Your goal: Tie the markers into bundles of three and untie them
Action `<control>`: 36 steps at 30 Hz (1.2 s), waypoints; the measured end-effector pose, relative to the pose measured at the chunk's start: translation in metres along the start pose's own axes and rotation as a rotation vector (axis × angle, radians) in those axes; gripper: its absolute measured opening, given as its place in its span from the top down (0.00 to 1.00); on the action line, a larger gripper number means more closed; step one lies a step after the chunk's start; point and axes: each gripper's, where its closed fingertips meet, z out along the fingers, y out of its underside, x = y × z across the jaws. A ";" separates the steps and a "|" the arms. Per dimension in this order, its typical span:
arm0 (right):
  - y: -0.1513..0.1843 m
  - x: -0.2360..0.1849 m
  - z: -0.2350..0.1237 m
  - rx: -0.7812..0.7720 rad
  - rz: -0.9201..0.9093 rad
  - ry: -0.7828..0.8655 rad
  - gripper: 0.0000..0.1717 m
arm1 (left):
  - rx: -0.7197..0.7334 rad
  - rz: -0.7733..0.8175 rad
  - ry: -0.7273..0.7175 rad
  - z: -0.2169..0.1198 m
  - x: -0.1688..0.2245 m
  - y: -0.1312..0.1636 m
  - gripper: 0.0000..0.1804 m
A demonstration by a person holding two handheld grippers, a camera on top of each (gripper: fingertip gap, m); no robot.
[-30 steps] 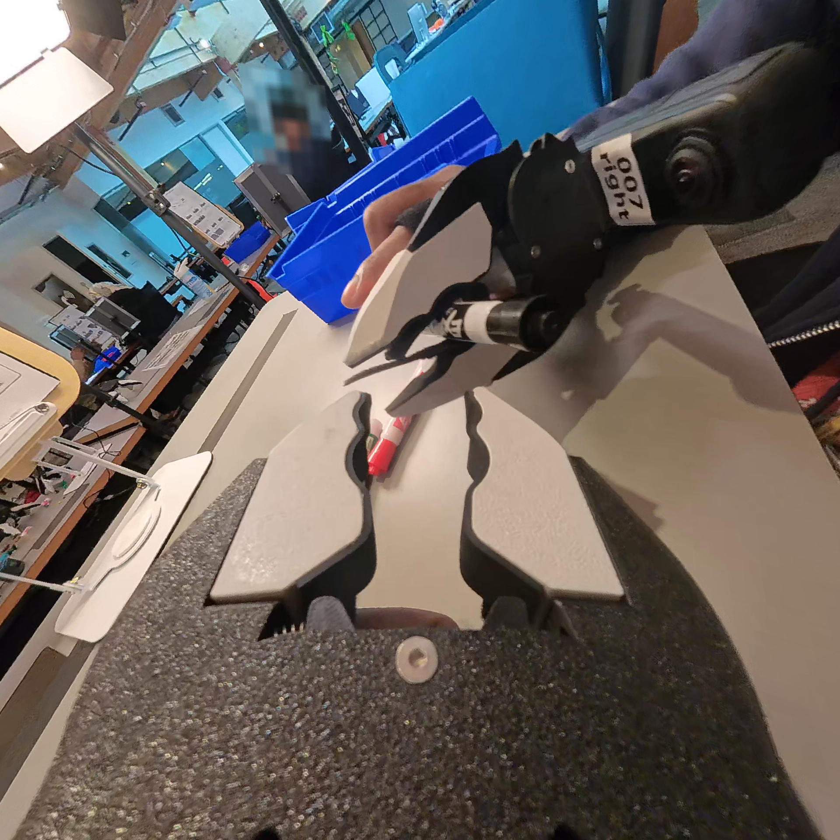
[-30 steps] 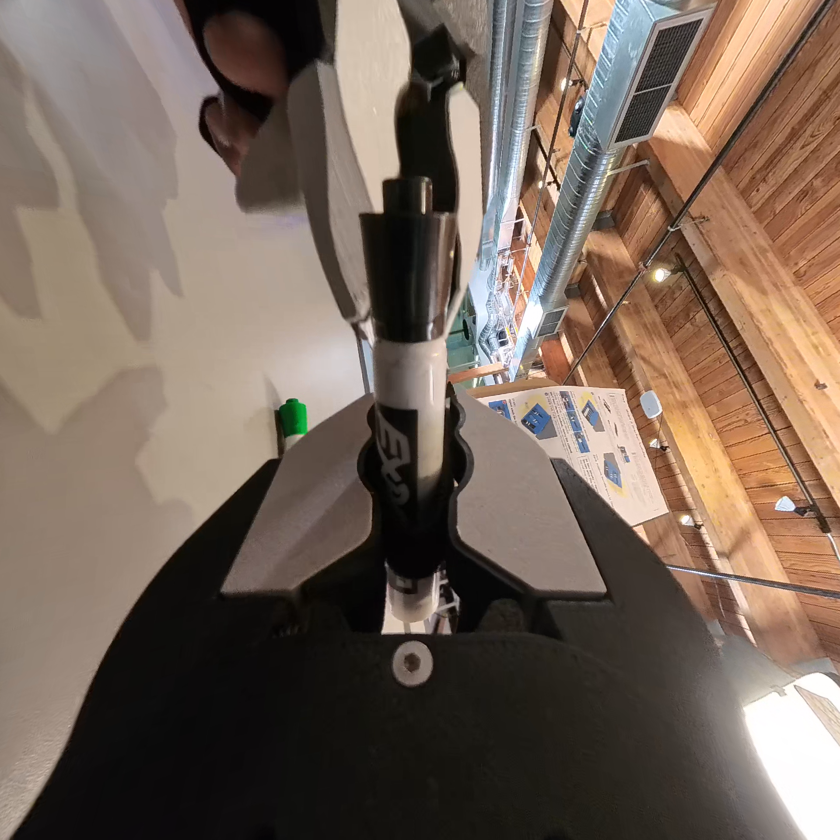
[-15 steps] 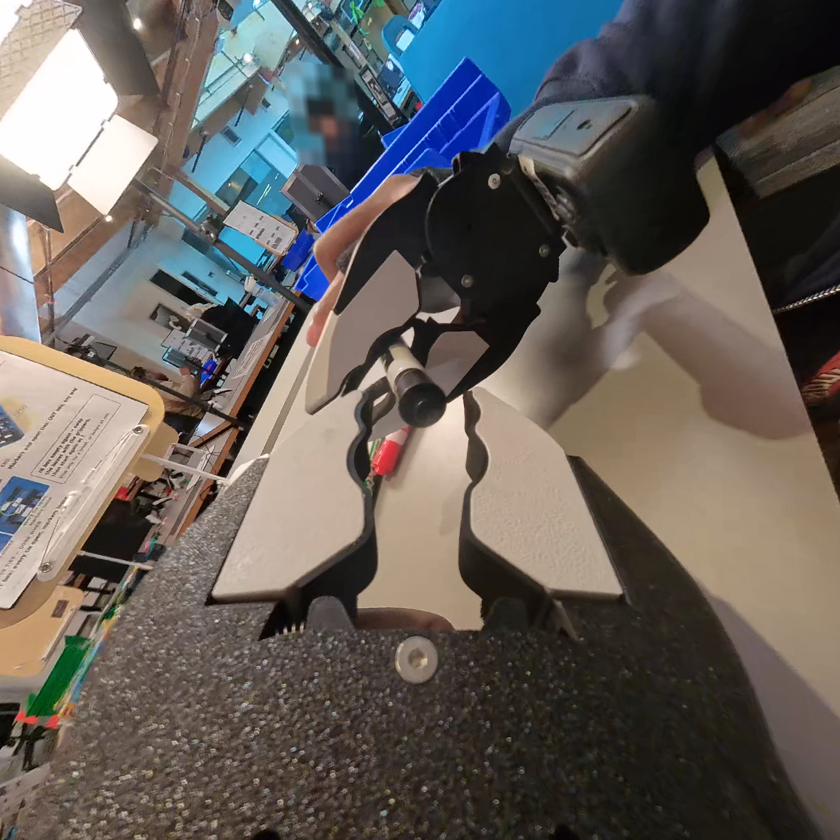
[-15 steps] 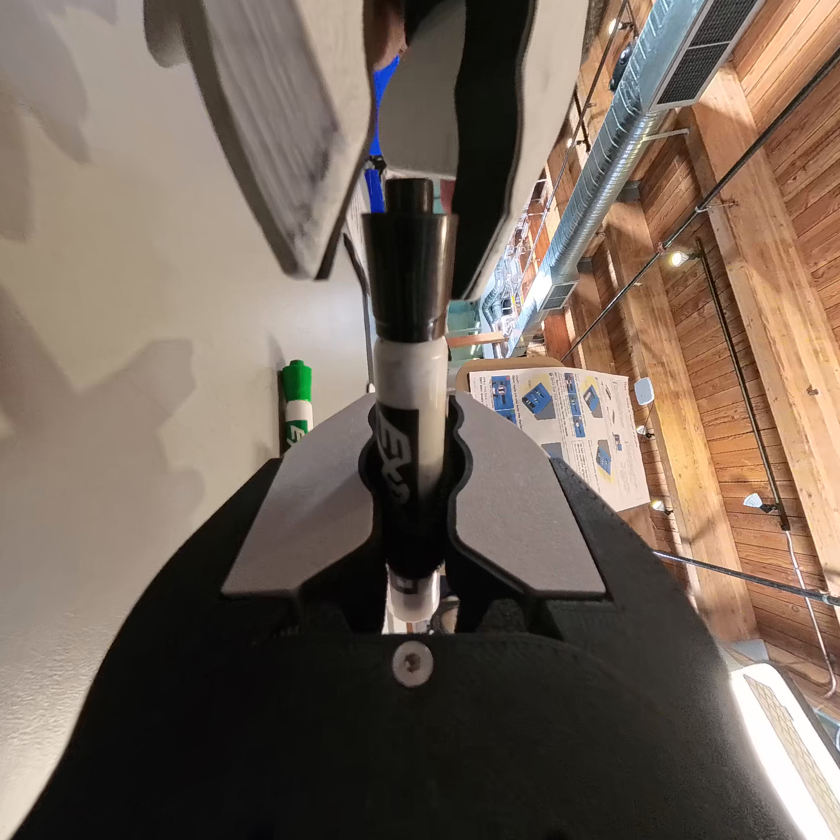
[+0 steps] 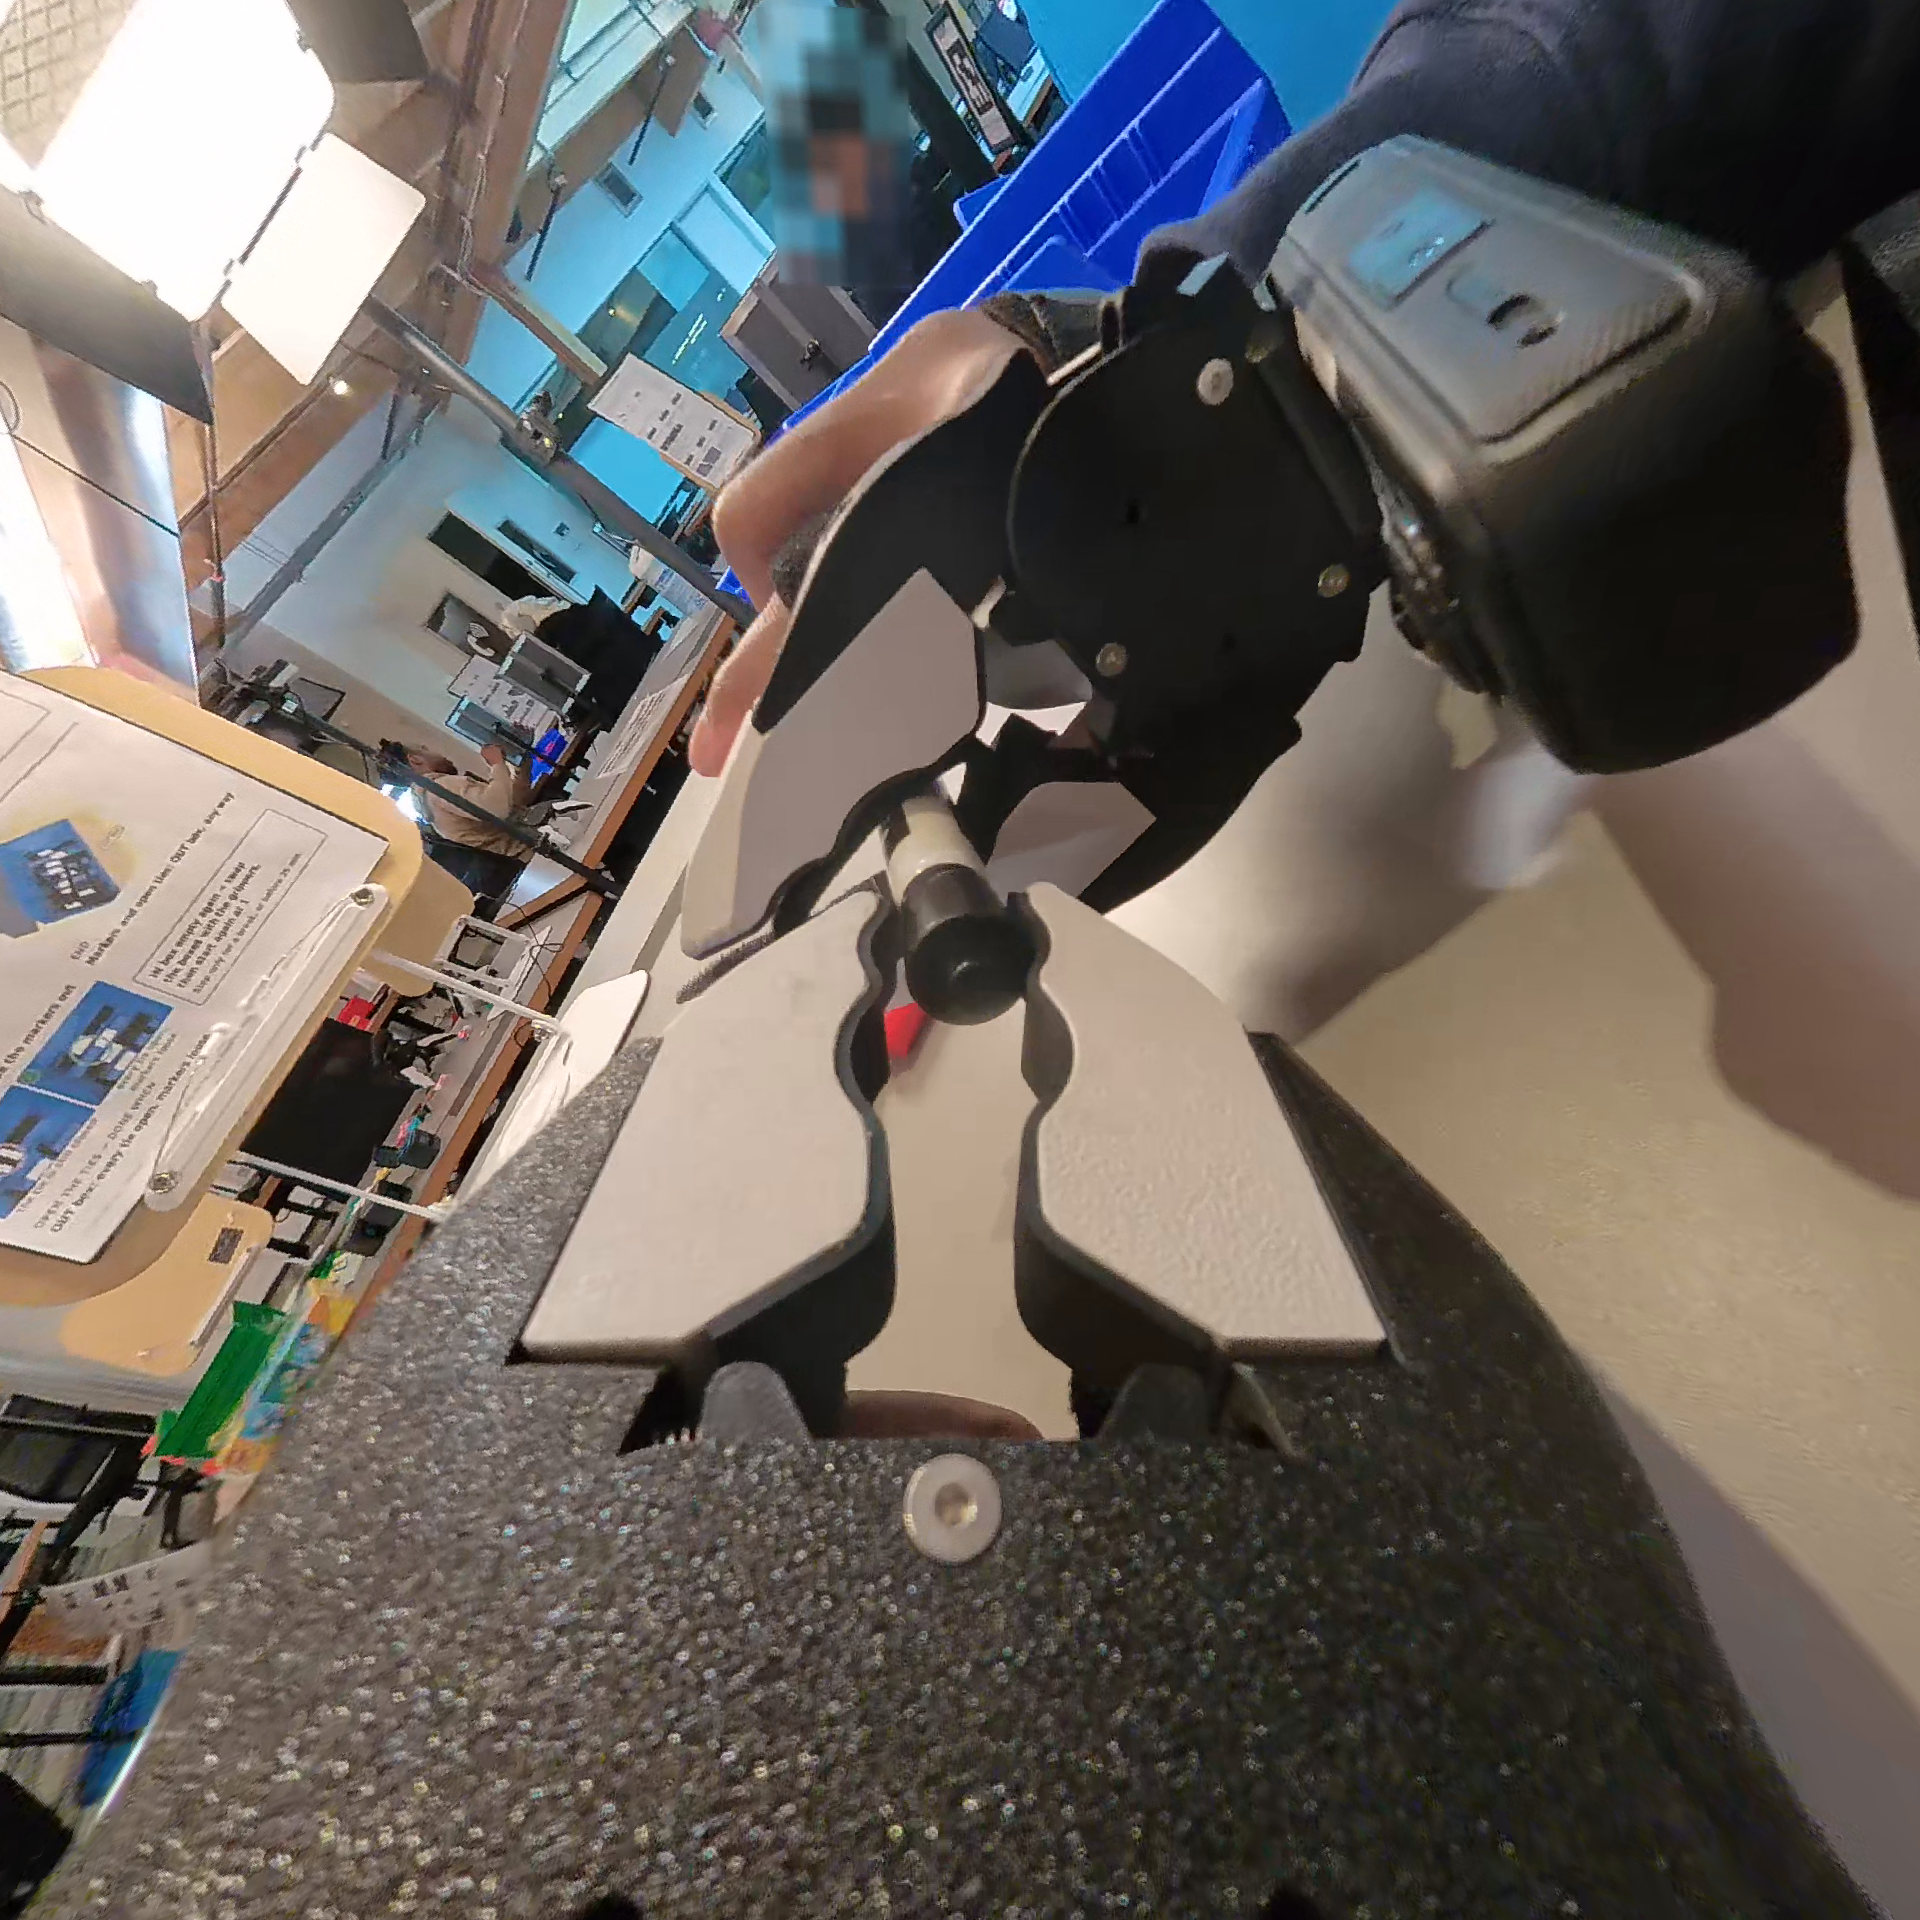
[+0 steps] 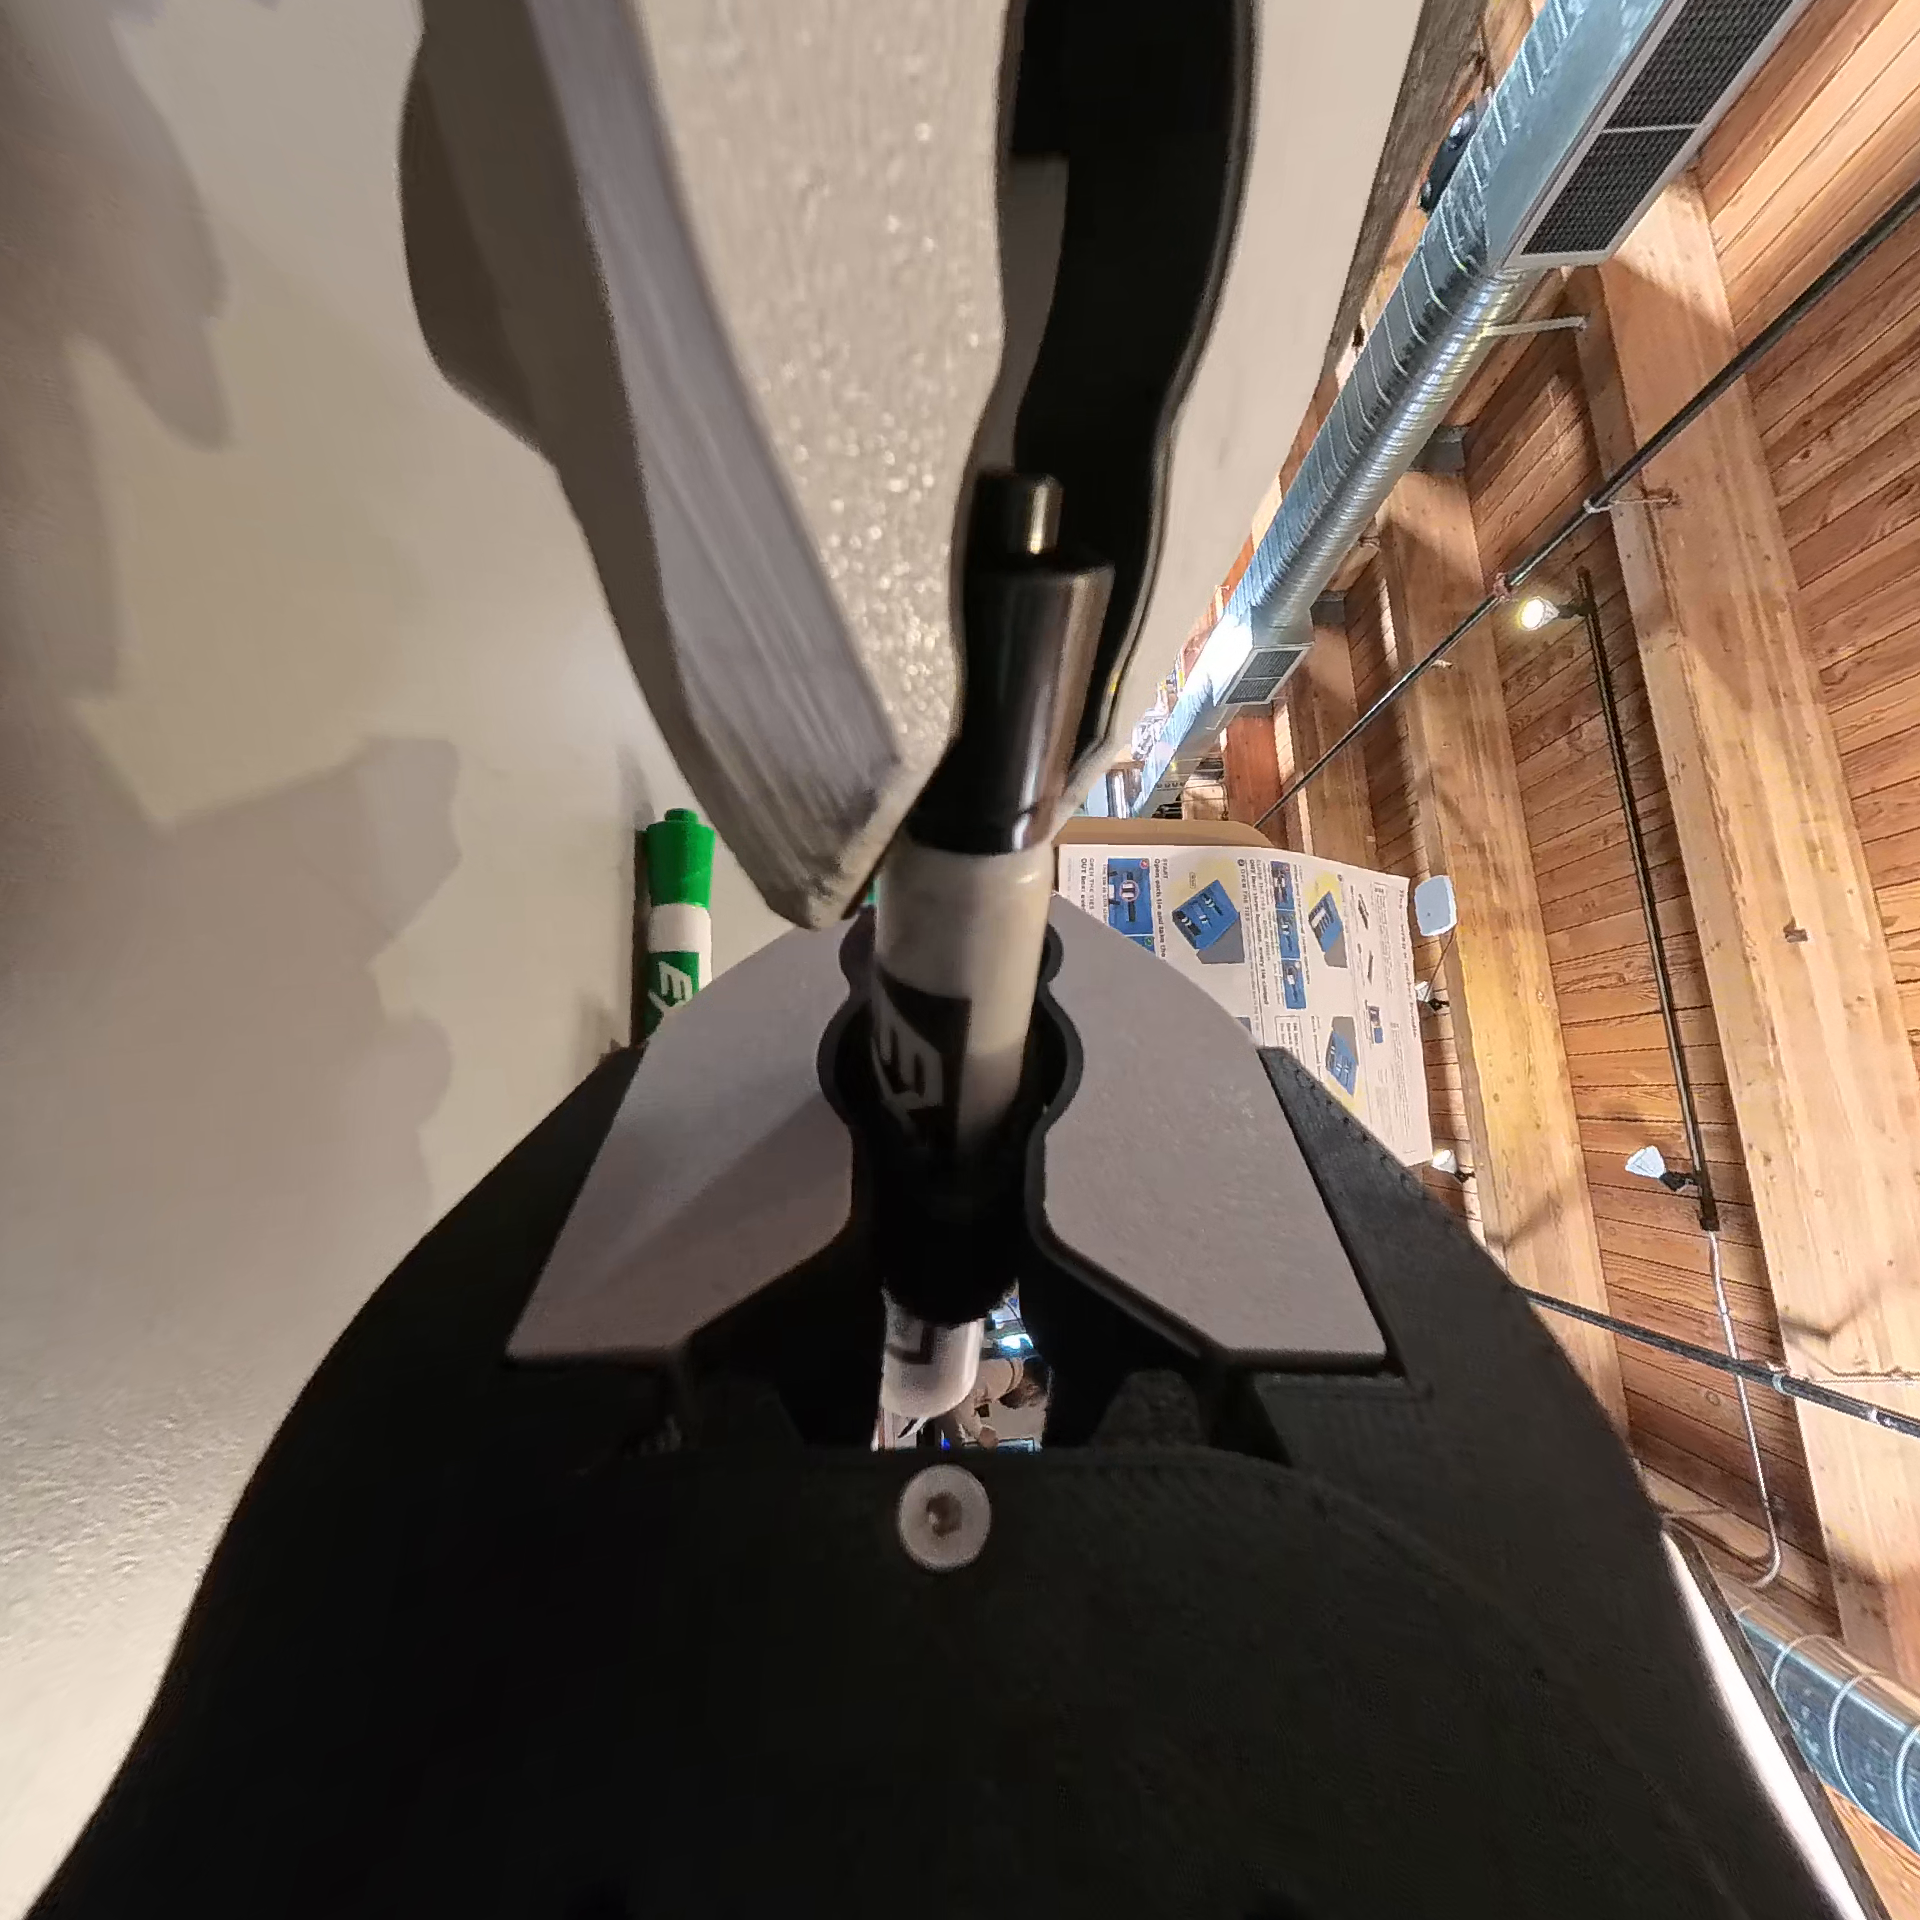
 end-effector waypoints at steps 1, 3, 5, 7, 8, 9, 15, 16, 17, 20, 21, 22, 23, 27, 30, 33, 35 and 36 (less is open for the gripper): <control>0.000 0.000 0.000 0.001 -0.001 -0.001 0.84 | 0.009 -0.012 0.004 0.000 0.000 -0.001 0.88; -0.002 0.000 0.000 0.001 -0.002 0.001 0.84 | 0.023 -0.033 0.009 -0.001 -0.001 -0.002 0.89; -0.001 0.001 0.000 -0.003 -0.002 0.001 0.84 | 0.027 -0.040 0.005 -0.002 -0.002 -0.002 0.89; -0.001 0.001 0.001 -0.008 -0.008 0.001 0.84 | 0.019 -0.025 -0.004 -0.002 -0.001 -0.001 0.89; -0.001 0.001 0.001 -0.008 -0.011 0.000 0.84 | 0.016 -0.011 -0.010 -0.002 -0.001 -0.001 0.89; -0.001 0.000 0.000 -0.008 -0.012 -0.002 0.84 | 0.014 0.003 -0.015 -0.001 0.000 -0.001 0.89; 0.000 0.000 0.001 -0.012 -0.023 0.003 0.82 | 0.000 0.056 -0.039 -0.001 0.001 -0.001 0.88; 0.001 0.000 0.001 -0.013 -0.023 0.006 0.82 | -0.003 0.058 -0.041 -0.001 0.001 0.000 0.88; 0.001 0.001 0.001 -0.013 -0.023 0.008 0.82 | -0.006 0.059 -0.042 -0.001 0.001 0.001 0.88; 0.001 0.001 0.002 -0.016 -0.018 0.013 0.81 | -0.009 0.058 -0.045 -0.001 0.001 0.002 0.88; 0.002 0.001 0.002 -0.017 -0.014 0.013 0.81 | -0.008 0.057 -0.046 0.000 0.001 0.001 0.88; 0.002 0.001 0.002 -0.019 -0.011 0.013 0.81 | -0.005 0.054 -0.046 0.000 0.001 0.001 0.88; 0.002 0.001 0.002 -0.020 -0.011 0.014 0.81 | -0.003 0.051 -0.045 0.000 0.001 0.000 0.88; 0.001 0.000 0.003 -0.020 -0.011 0.013 0.81 | 0.005 0.043 -0.039 0.001 0.000 -0.002 0.88; 0.000 0.001 0.003 -0.019 -0.010 0.014 0.81 | -0.004 0.039 -0.035 0.003 0.000 0.000 0.88; 0.000 0.000 0.003 -0.019 -0.014 0.012 0.81 | -0.013 0.037 -0.031 0.004 0.000 0.004 0.88; 0.000 0.000 0.003 -0.019 -0.016 0.010 0.81 | -0.018 0.042 -0.026 0.004 0.002 0.005 0.87; 0.001 0.000 0.003 -0.020 -0.015 0.010 0.81 | -0.021 0.045 -0.022 0.004 0.003 0.006 0.87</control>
